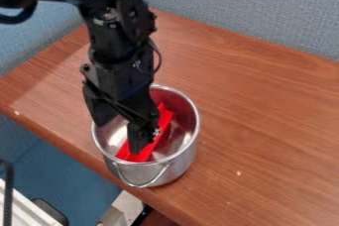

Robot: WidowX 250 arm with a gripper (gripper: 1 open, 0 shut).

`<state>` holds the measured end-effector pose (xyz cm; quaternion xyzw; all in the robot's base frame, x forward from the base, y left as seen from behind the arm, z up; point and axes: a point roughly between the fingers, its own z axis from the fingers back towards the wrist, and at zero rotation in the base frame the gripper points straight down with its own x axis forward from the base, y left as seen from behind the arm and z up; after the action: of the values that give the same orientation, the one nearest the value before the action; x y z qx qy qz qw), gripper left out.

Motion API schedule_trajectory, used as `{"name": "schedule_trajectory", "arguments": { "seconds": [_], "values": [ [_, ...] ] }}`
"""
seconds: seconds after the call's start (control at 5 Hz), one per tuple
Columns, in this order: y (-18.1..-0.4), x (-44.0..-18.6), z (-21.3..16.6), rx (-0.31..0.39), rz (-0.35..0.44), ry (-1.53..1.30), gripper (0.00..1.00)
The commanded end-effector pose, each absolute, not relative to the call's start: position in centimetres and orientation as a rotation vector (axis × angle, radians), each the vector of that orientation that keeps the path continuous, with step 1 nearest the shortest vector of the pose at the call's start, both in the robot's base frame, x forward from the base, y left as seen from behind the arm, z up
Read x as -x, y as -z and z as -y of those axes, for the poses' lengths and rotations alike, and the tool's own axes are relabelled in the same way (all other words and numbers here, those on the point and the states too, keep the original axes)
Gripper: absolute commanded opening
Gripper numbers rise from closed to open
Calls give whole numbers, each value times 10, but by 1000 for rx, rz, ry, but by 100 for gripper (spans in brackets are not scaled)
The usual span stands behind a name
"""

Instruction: Move the red object from the metal pot to the table

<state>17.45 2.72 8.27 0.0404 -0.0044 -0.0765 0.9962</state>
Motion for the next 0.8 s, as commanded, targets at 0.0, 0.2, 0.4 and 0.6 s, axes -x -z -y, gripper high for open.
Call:
{"name": "schedule_trajectory", "arguments": {
  "seconds": [0.0, 0.2, 0.4, 0.6],
  "values": [
    [-80, -182, -33, -93, 7, 129, 100],
    [-72, -186, -38, -92, -6, 93, 100],
    [-67, -188, -42, -90, -16, 61, 100],
    [-57, -184, -50, -89, -22, -33, 100]
  ]
}}
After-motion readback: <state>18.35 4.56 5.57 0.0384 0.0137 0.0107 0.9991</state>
